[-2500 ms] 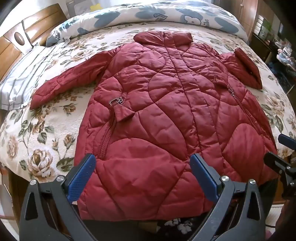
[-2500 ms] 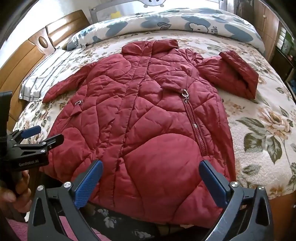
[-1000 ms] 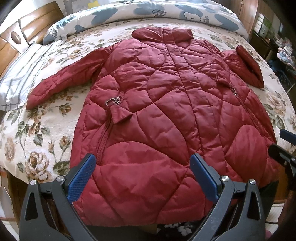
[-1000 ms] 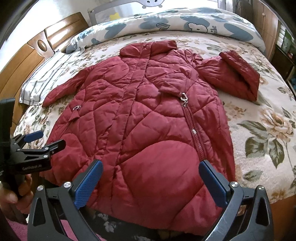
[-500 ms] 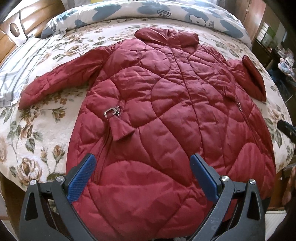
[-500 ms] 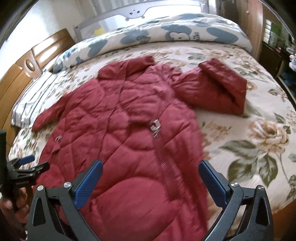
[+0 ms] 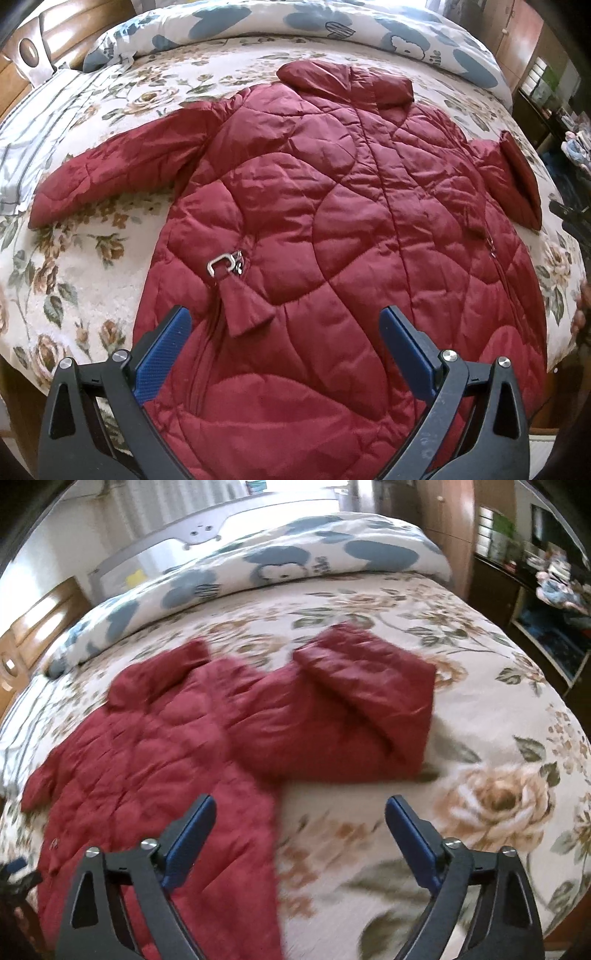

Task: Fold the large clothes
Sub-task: 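Grasp the cuff of the sleeve with the right gripper, then carry the sleeve across the jacket body with the right gripper while the left gripper grasps the other sleeve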

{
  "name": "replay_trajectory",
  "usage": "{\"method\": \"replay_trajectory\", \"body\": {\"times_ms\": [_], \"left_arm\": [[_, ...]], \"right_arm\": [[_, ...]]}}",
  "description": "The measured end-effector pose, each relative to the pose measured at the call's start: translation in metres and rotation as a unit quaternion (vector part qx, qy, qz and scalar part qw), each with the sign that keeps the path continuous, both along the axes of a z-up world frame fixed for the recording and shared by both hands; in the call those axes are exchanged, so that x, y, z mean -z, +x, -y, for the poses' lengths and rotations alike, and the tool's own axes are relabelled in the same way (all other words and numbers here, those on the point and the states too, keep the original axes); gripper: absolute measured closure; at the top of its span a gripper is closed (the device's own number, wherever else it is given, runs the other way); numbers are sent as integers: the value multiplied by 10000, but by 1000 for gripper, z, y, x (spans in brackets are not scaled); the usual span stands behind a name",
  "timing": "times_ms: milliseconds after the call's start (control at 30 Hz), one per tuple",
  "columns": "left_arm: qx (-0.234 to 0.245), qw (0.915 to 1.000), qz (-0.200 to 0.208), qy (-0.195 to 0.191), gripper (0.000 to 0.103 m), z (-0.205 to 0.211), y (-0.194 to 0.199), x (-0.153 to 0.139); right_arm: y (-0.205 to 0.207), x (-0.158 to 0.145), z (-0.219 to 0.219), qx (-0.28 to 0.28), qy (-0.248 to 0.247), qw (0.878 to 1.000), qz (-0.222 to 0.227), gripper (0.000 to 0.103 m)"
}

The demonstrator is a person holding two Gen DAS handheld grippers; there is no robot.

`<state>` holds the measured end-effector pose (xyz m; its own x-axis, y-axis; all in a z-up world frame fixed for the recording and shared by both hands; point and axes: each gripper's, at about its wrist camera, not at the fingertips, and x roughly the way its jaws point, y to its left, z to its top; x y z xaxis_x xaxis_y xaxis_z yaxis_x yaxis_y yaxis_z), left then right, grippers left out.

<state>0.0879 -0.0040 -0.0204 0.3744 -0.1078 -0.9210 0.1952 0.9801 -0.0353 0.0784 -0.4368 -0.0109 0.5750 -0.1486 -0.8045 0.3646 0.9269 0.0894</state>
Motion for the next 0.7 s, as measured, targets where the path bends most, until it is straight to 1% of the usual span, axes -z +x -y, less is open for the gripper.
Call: {"method": "replay_trajectory", "body": {"times_ms": [67,133,167,367,433,467,500,533,567,600,667,700], "left_arm": [[-18,10000,-2,-20,1,1,5,0],[-35,10000,-11,-33,1,1,9,0],[-38,10000,-17,-40,1,2,11,0],[-28,9999,-110,-31,1,9,21,7],[-16,9999,-133,-26,1,10,24,9],[-6,9999,-135,-26,1,11,25,10],[6,9999,-131,-20,1,12,26,10],[10,9999,-130,-16,1,12,26,10],[13,9999,-131,-10,1,12,27,12],[12,9999,-133,-15,1,12,28,12],[0,9999,-140,-36,1,12,30,14],[-9,9999,-135,-55,1,12,32,14]], "right_arm": [[15,6,18,148,-131,9998,-63,22],[31,14,34,273,-111,9994,-166,25],[42,18,42,303,-177,9992,-207,28],[81,43,55,258,-651,9960,-551,28],[87,50,60,286,-715,9950,-633,30],[89,53,63,306,-738,9946,-663,35],[90,54,65,312,-734,9945,-675,42],[90,55,67,302,-677,9951,-654,47],[89,55,69,300,-602,9958,-620,57],[89,56,70,297,-544,9963,-591,69],[86,52,70,277,-442,9974,-496,80],[85,50,70,264,-395,9979,-438,82]]}}
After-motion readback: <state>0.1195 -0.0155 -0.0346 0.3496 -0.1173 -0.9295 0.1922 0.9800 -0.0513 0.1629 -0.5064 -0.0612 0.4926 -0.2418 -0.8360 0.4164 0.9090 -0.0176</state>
